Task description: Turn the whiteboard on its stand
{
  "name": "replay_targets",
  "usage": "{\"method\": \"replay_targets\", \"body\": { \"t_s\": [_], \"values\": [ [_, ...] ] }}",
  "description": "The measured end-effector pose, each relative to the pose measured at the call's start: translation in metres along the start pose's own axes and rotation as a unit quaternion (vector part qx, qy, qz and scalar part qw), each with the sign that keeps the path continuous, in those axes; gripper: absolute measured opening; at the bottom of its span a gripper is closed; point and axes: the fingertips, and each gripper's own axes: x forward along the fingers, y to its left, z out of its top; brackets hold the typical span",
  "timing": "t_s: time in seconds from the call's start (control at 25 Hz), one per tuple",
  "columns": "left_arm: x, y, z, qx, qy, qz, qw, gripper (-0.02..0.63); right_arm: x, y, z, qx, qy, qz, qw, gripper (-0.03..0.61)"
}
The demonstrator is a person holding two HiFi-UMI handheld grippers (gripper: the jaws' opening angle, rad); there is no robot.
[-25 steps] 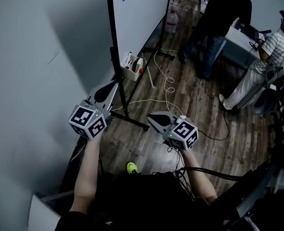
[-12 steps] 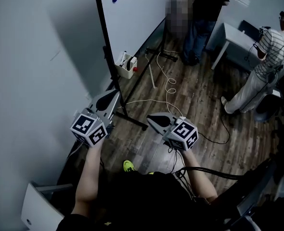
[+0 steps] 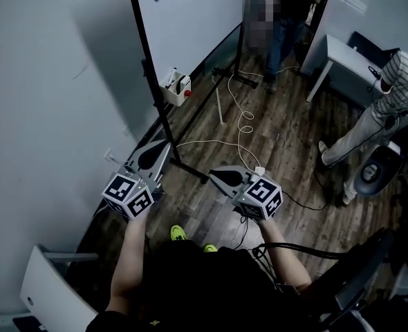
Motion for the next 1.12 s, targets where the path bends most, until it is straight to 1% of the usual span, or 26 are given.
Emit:
{"method": "replay_targets", "body": {
  "t_s": [0.16,0.32,0.56,0.84,1.12],
  "values": [
    [-0.005,-0.014,-0.014,-0.011,0.011,0.007,0.9999,0.012,-0.009,0.000,-0.002,0.009,-0.007,0.006,1.000,0.005],
    [-0.013,-0.026,-0.032,-0.021,0.018,0.012,0.9996,0.012,-0.012,0.004,-0.003,0.009,-0.012,0.014,1.000,0.004],
    [-0.022,-0.039,-0.048,-0.029,0.021,0.017,0.9992,0.012,-0.016,0.004,-0.006,0.017,-0.020,0.012,1.000,0.005],
    [-0.044,-0.036,-0.072,-0.057,0.027,0.034,0.9975,0.012,-0.013,0.005,-0.009,0.015,-0.017,0.014,1.000,0.005],
    [-0.048,-0.027,-0.070,-0.065,0.021,0.035,0.9970,0.012,-0.005,0.006,-0.007,0.011,-0.008,0.017,1.000,0.005]
  ]
}}
